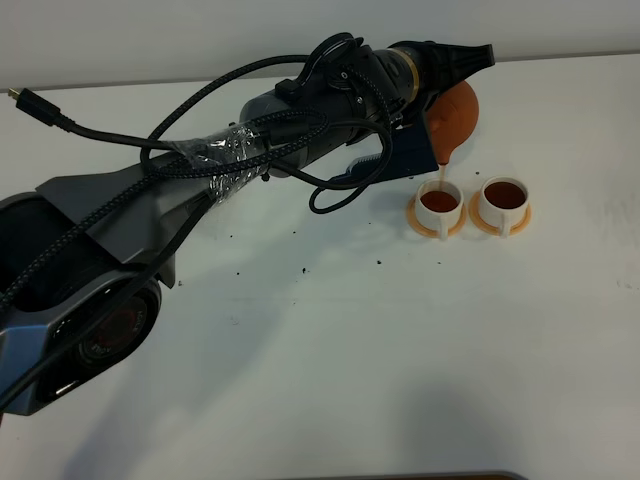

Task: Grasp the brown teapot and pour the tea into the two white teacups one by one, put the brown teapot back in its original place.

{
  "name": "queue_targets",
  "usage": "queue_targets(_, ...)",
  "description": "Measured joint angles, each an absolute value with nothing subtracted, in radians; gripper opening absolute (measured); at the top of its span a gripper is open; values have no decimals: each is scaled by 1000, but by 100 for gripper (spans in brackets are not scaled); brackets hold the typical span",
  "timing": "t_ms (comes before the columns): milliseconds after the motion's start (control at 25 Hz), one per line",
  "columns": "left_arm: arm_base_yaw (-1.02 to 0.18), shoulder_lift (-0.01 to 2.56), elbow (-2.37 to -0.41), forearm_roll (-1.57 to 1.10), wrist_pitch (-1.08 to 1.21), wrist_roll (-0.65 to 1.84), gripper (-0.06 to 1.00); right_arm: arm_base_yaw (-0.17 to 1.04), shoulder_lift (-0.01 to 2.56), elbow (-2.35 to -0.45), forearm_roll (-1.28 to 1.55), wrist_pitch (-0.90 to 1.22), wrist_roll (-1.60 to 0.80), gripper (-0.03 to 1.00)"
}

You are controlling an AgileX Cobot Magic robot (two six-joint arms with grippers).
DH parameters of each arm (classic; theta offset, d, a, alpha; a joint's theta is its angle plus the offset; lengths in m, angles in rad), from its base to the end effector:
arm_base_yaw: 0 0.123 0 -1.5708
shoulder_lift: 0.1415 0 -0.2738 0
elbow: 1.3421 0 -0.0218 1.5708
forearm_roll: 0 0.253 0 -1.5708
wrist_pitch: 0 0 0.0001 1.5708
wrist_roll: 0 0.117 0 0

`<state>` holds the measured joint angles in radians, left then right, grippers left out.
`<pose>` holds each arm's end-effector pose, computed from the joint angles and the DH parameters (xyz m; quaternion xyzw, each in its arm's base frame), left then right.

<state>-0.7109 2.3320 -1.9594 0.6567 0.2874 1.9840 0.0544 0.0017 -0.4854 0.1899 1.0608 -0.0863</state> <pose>0.4407 -0.3527 0.1854 0.8610 -0.0380 0.4528 0.2286 0.0312 0.0210 0.2635 -0.0629 0.8513 0.0866 0.5136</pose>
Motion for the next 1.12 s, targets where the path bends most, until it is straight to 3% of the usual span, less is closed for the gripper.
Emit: queue_targets(1120, -711, 2334, -1959, 657, 266, 2034, 10, 54, 2, -485, 190, 1061, -86, 24)
